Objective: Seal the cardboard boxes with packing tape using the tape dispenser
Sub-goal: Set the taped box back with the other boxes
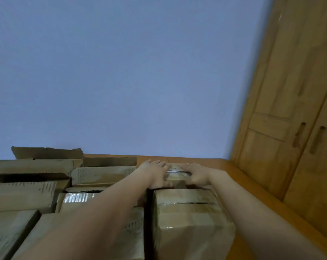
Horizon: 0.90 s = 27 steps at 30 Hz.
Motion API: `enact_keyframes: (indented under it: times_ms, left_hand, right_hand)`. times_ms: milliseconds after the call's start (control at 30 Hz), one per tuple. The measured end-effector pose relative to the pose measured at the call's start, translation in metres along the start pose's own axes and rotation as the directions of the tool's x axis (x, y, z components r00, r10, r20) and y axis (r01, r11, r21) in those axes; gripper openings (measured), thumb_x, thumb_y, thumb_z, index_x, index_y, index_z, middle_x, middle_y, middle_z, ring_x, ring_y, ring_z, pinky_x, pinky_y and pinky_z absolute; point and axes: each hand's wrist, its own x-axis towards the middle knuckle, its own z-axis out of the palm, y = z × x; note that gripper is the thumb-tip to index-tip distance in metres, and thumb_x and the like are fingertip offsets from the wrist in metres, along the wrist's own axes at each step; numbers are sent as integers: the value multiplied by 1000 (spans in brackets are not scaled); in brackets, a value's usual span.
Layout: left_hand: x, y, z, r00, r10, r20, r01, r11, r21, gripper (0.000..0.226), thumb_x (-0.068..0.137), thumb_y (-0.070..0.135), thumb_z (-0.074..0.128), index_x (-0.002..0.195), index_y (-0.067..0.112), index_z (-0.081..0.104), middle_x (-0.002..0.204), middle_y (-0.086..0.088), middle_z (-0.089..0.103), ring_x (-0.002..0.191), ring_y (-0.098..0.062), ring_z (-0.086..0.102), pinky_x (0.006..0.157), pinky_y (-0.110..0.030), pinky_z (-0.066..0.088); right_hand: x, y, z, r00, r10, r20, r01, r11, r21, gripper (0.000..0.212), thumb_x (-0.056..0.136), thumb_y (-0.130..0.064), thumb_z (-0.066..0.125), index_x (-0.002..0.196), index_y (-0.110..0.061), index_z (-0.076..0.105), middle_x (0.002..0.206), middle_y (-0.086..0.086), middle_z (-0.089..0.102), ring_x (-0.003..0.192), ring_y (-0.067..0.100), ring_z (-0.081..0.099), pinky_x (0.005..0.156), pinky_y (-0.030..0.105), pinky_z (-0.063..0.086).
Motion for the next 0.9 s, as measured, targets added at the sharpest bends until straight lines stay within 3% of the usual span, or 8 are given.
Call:
enact_keyframes:
  times_ms: [100, 233, 367, 600, 733, 833, 900]
  left_hand:
    - [-22, -5, -13, 998, 36, -55, -34, 999, 31, 71, 98, 53, 39, 154, 15, 17, 160, -4, 19, 146, -22, 18, 118, -40, 14]
    - [-60, -31, -25, 993, 30, -117, -18, 995, 98, 56, 98, 43, 40, 146, 14, 35, 152, -5, 35, 139, -22, 32, 113, -39, 26]
    - [-106, -76, -34, 989, -89, -115, 100, 990, 94, 51, 98, 43, 39, 141, 14, 42, 147, -4, 41, 134, -22, 38, 110, -38, 31]
    - [-175, -125, -21, 950, -301, -80, 301, 954, -12, 56, 98, 44, 43, 143, 13, 38, 148, -4, 40, 134, -23, 39, 108, -38, 35]
    - [-193, -116, -9, 957, -270, -104, 268, 963, -34, 53, 98, 42, 44, 143, 14, 39, 145, -5, 42, 130, -24, 43, 101, -36, 40]
    - [-194, -105, 4, 967, -221, -123, 215, 975, -58, 42, 97, 34, 46, 134, 15, 49, 133, -4, 51, 120, -23, 50, 92, -36, 46]
    - [-192, -99, 12, 970, -219, -109, 210, 974, -86, 37, 97, 31, 45, 129, 13, 52, 126, -5, 53, 113, -25, 53, 86, -37, 47]
  right_hand:
    - [-18, -9, -10, 998, 14, -66, -8, 996, 91, 60, 86, -26, 58, 143, -22, 39, 143, 4, 46, 126, 24, 45, 107, 37, 36]
    - [-35, -26, -19, 988, 32, -149, -21, 997, 70, 59, 88, -22, 51, 145, -24, 38, 149, 1, 38, 134, 21, 37, 109, 36, 33]
    - [-48, -56, -28, 981, -15, -192, 28, 998, 63, 49, 94, -18, 43, 143, -17, 40, 150, 2, 37, 137, 19, 33, 112, 36, 29]
    - [-56, -119, -23, 966, -96, -238, 108, 994, 35, 44, 93, -15, 44, 137, -15, 49, 143, 4, 46, 130, 20, 42, 106, 33, 35]
    - [-56, -154, -1, 964, -148, -221, 160, 986, 40, 42, 94, -22, 46, 136, -19, 52, 140, 3, 50, 126, 21, 47, 101, 32, 40]
    - [-52, -177, 16, 968, -158, -194, 175, 982, 72, 42, 93, -22, 48, 134, -18, 53, 117, 5, 65, 108, 24, 61, 88, 31, 49]
    - [-48, -190, 27, 966, -174, -191, 190, 979, 70, 44, 88, -22, 52, 132, -21, 55, 116, 5, 65, 107, 26, 60, 88, 31, 49]
